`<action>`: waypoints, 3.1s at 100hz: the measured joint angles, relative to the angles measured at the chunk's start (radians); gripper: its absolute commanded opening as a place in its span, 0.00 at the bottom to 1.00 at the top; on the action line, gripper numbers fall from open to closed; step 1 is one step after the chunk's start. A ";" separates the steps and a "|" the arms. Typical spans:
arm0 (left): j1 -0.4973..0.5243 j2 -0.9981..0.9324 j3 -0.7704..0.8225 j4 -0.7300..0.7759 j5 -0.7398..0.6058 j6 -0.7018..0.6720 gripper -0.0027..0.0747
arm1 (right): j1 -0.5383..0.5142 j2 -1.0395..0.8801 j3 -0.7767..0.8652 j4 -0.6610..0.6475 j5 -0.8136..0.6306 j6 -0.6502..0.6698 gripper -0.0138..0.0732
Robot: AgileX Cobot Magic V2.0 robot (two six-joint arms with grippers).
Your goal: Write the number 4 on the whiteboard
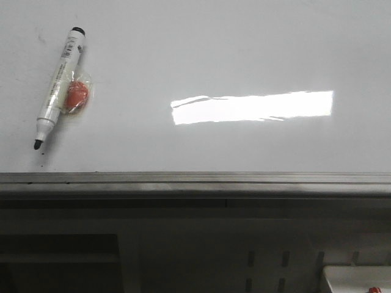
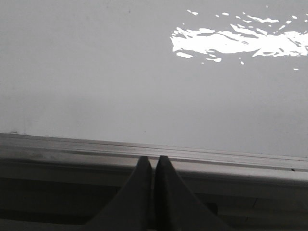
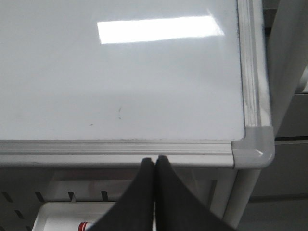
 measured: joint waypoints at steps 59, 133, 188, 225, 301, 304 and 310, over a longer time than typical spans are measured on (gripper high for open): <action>0.000 0.000 0.000 0.018 -0.242 0.000 0.01 | 0.000 0.000 0.000 0.000 0.000 0.000 0.08; 0.002 0.253 -0.085 0.054 -0.293 0.000 0.01 | 0.000 0.000 0.000 0.067 -0.157 0.000 0.08; 0.002 0.435 -0.252 0.101 -0.275 0.000 0.66 | 0.000 0.390 -0.326 0.176 0.132 0.000 0.08; -0.114 0.435 -0.252 0.044 -0.335 -0.002 0.65 | 0.000 0.468 -0.332 0.176 0.135 0.000 0.08; -0.662 0.888 -0.293 -0.078 -0.535 -0.003 0.54 | 0.000 0.468 -0.332 0.176 0.135 0.000 0.08; -0.662 0.908 -0.297 -0.080 -0.552 -0.003 0.54 | 0.000 0.468 -0.332 0.176 0.135 0.000 0.08; -0.662 0.950 -0.307 -0.082 -0.565 -0.003 0.54 | 0.000 0.468 -0.332 0.176 0.135 0.000 0.08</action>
